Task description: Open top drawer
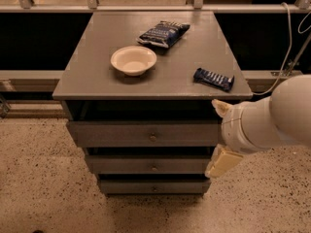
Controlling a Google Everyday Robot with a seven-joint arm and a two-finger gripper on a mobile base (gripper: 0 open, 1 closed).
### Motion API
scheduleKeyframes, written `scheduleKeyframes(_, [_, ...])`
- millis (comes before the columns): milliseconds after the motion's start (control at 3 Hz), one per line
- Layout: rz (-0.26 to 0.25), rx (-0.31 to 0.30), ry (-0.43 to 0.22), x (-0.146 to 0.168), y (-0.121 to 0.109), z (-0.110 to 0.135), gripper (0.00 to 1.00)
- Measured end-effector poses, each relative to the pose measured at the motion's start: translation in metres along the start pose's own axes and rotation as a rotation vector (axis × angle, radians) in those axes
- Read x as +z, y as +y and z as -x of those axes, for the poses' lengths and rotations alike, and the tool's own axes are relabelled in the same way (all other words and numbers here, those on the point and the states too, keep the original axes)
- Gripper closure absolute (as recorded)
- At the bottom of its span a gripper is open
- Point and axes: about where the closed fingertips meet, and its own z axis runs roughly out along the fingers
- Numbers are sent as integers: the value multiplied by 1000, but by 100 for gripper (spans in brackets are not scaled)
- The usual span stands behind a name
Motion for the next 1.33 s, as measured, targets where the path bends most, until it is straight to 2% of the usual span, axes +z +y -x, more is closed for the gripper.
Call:
scheduleKeyframes(333, [33, -63, -17, 28, 5, -6, 0])
scheduleKeyframes(667, [50, -176, -19, 61, 12, -16, 0])
scheduleKeyframes(1000, [55, -232, -10, 88, 15, -28, 0])
scheduleKeyframes(1333, [54, -260, 3, 113, 10, -34, 0])
